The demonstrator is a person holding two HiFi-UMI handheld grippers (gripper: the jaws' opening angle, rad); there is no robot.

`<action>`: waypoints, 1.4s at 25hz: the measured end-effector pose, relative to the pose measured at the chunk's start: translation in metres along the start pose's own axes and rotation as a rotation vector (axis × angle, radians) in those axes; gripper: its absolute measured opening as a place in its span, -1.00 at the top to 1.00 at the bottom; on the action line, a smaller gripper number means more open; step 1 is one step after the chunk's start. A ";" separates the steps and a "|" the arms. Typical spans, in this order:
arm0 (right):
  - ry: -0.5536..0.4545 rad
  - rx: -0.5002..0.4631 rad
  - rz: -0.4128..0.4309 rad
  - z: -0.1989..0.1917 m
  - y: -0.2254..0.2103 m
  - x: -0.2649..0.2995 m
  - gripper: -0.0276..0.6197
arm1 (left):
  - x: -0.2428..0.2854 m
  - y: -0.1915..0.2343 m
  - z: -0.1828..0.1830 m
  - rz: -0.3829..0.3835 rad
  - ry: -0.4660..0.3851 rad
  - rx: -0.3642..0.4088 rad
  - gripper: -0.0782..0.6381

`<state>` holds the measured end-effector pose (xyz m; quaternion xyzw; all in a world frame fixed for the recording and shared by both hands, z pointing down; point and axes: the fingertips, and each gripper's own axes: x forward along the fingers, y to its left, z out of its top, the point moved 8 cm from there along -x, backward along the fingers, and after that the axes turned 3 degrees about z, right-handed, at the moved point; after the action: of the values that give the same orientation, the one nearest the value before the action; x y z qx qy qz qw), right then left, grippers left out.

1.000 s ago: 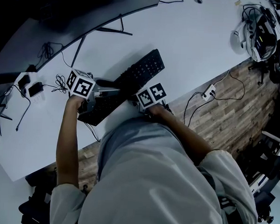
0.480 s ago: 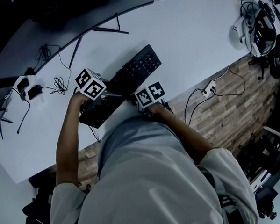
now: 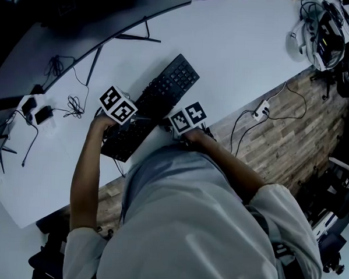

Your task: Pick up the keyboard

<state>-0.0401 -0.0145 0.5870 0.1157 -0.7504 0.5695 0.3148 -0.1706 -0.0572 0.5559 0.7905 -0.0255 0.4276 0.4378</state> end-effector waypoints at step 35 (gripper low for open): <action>-0.083 -0.050 -0.029 0.007 0.009 -0.025 0.91 | -0.020 -0.025 -0.020 0.156 -0.161 -0.058 0.78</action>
<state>-0.0282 -0.0227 0.5640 0.1420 -0.7749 0.5409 0.2945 -0.1858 -0.0345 0.5303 0.8049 -0.1344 0.3943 0.4225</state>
